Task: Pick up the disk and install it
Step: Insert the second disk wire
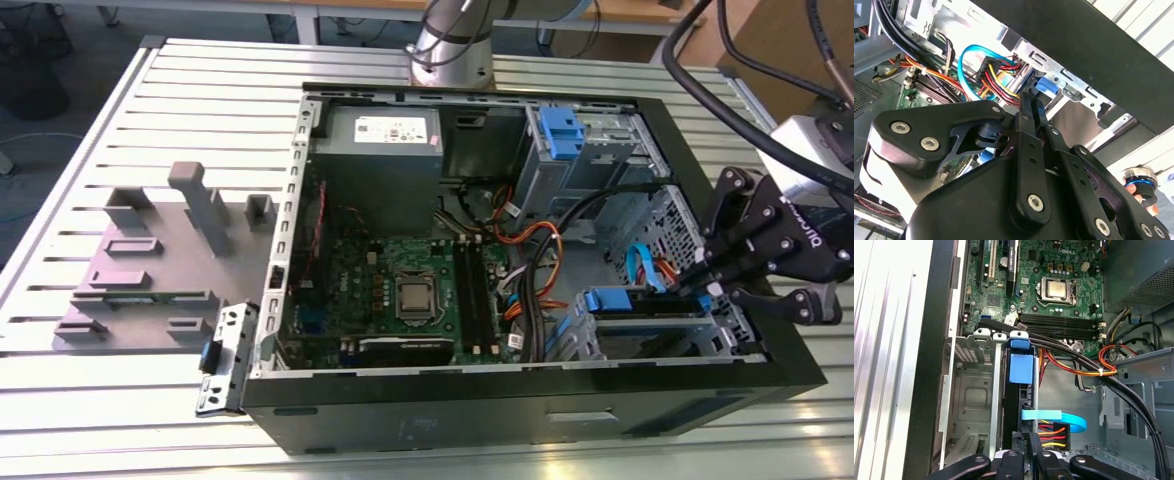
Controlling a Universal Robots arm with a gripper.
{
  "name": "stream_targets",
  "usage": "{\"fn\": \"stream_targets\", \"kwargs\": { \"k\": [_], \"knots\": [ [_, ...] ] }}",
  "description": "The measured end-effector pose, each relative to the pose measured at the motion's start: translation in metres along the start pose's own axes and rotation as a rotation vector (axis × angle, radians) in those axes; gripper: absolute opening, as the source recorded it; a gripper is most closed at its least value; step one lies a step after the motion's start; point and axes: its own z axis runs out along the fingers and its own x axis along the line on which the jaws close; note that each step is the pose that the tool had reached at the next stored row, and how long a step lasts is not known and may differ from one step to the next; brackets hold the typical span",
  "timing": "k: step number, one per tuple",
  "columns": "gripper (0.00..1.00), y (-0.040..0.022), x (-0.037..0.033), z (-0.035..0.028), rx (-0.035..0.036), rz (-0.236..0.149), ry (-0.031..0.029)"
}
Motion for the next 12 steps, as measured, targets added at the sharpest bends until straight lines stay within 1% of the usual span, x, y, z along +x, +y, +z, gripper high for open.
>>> {"fn": "stream_targets", "kwargs": {
  "k": [8,9,10,12],
  "knots": [
    [0.16,-0.0005,0.0003,0.0026,0.0000,0.000,0.0001],
    [0.16,-0.0005,0.0003,0.0029,-0.0001,0.000,-0.0002],
    [0.16,-0.0005,0.0004,0.0038,-0.0001,0.000,-0.0016],
    [0.16,-0.0004,0.0004,0.0035,0.0000,0.000,-0.0005]
  ]
}}
